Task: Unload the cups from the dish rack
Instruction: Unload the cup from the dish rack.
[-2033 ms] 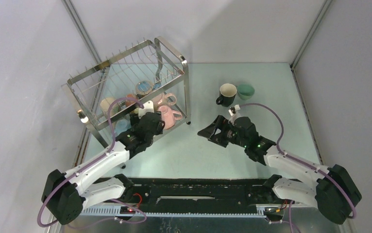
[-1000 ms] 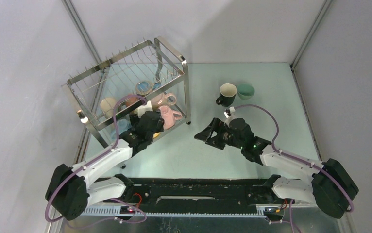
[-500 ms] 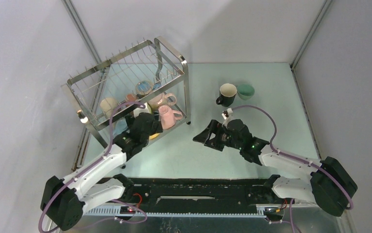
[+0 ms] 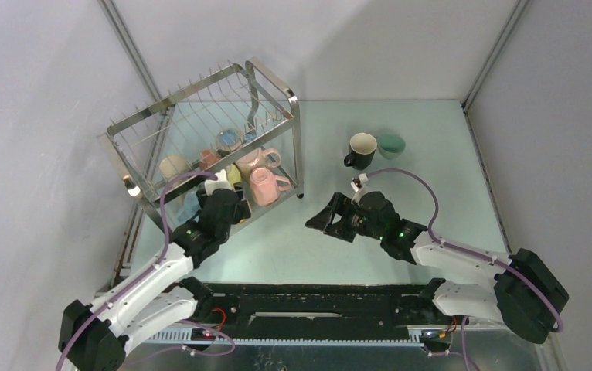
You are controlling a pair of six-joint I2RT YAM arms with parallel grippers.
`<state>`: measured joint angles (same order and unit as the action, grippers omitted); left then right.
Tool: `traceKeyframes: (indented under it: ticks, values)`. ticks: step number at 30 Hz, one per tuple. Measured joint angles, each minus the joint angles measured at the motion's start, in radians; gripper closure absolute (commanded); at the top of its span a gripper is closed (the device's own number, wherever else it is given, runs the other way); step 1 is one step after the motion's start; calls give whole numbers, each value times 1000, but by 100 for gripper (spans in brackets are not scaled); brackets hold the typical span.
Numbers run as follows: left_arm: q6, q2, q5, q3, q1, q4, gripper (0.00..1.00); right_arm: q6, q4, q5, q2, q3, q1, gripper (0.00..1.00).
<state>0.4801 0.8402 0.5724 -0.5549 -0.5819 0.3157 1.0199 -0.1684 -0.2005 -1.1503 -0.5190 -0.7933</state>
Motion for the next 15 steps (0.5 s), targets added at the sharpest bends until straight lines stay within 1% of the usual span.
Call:
traceKeyframes:
  ticks: [2, 4, 7, 8, 13, 15]
  values:
    - [2, -3, 0, 3, 0, -2, 35, 0, 0, 1, 0, 0, -2, 10]
    - [2, -5, 0, 4, 0, -2, 28, -1, 1, 4, 0, 0, -3, 10]
    - [9, -6, 0, 5, 0, -3, 26, -4, 2, 8, 0, 0, -5, 10]
    - [10, -5, -1, 5, 0, -3, 27, -4, 2, 8, 0, 0, -6, 10]
    - [38, 10, 3, 3, 0, -10, 44, -4, 0, 8, -3, 0, -7, 10]
    - [57, 25, 9, -2, 0, -15, 48, -4, 0, 9, -5, 0, -7, 10]
